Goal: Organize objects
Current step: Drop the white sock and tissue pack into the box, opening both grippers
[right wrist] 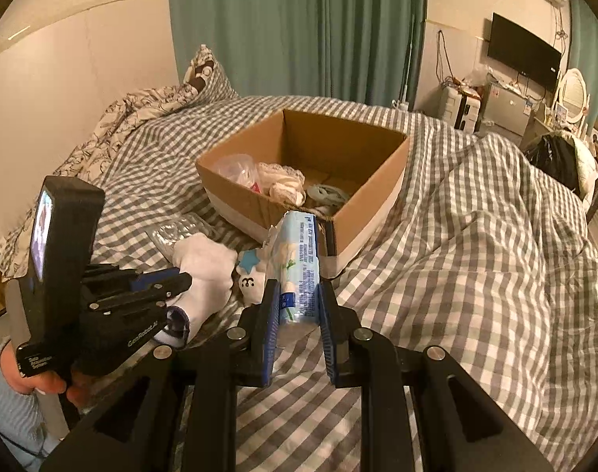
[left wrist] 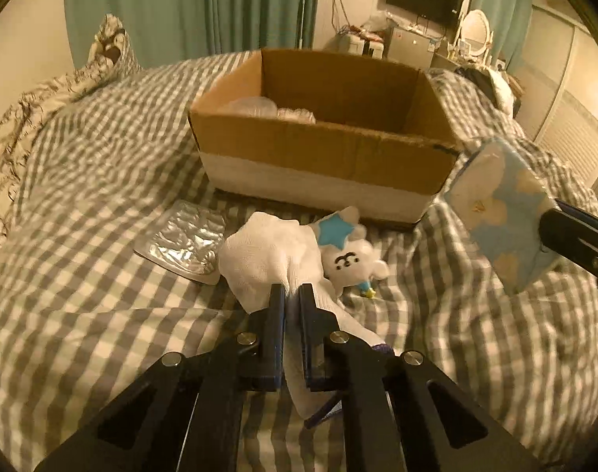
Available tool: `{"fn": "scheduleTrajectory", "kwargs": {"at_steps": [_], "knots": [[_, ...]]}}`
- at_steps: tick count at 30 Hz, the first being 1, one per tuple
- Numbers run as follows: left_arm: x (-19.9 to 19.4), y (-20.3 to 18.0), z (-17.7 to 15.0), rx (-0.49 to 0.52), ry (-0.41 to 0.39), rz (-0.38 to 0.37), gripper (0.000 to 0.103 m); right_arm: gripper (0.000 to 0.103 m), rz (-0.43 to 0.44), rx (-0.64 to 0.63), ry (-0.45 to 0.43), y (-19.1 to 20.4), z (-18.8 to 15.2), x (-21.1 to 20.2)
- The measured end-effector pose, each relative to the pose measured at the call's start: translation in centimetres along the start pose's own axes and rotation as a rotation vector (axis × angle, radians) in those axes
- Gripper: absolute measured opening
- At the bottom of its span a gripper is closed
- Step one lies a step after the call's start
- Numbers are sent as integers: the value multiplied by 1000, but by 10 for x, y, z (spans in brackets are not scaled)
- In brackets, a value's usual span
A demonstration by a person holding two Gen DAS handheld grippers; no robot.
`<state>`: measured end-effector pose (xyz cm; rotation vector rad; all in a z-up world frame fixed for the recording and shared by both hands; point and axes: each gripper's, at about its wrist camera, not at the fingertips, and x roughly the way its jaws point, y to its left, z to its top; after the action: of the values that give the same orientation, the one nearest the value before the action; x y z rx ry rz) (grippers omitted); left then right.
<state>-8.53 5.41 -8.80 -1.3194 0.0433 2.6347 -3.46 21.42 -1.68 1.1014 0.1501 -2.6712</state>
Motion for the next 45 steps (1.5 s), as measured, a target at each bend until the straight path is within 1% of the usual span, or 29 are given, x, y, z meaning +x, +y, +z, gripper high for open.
{"fn": "scheduleTrajectory", "kwargs": {"at_steps": [2, 5, 6, 8, 11, 14, 16, 20, 22, 26, 28, 30, 34, 35, 36, 37, 38, 39, 40, 41, 43, 45], "knots": [[-13, 0, 3, 1, -22, -10, 6, 19, -2, -2, -10, 0, 1, -5], [-38, 2, 16, -21, -59, -77, 6, 19, 3, 0, -33, 0, 8, -13], [-45, 0, 21, -18, -76, -81, 6, 19, 4, -1, -38, -1, 10, -14], [-60, -3, 36, 4, -118, -73, 6, 19, -2, -6, -64, -2, 21, -19], [-78, -8, 66, 29, -176, -70, 6, 19, -10, -20, -119, -4, 48, -29], [-87, -12, 98, 50, -222, -59, 6, 19, -22, -29, -159, -9, 73, -35], [-86, -14, 115, 58, -238, -49, 6, 19, -43, -35, -181, -14, 95, -34], [-71, -18, 148, 78, -253, -34, 6, 19, -39, -24, -189, -26, 125, -20], [-54, -16, 163, 79, -239, -32, 6, 19, -47, -20, -181, -31, 137, -7], [-17, -13, 180, 88, -205, -36, 6, 19, -47, -13, -142, -41, 151, 27], [6, -12, 184, 101, -174, -36, 6, 19, -42, -4, -112, -45, 155, 50], [28, -11, 185, 118, -138, -14, 7, 19, -35, 16, -73, -49, 155, 72], [51, -7, 182, 128, -100, -9, 8, 20, -13, 35, -39, -54, 149, 95], [54, -5, 181, 127, -94, -12, 11, 21, -15, 39, -36, -55, 149, 98], [56, -3, 181, 125, -89, -11, 13, 26, -18, 41, -35, -55, 149, 100], [57, -2, 181, 125, -88, -4, 19, 32, -26, 41, -37, -55, 148, 100], [56, 0, 181, 123, -91, 5, 33, 48, -35, 41, -44, -55, 148, 97], [53, 3, 182, 118, -96, 18, 43, 58, -38, 40, -51, -56, 148, 95], [49, 6, 181, 110, -107, 27, 67, 60, -40, 42, -65, -56, 148, 89], [43, 7, 181, 99, -124, 35, 79, 60, -39, 47, -77, -56, 148, 82], [30, 12, 178, 85, -144, 42, 80, 62, -42, 52, -95, -56, 149, 69], [17, 18, 176, 81, -148, 56, 81, 67, -48, 56, -117, -55, 151, 54]]}}
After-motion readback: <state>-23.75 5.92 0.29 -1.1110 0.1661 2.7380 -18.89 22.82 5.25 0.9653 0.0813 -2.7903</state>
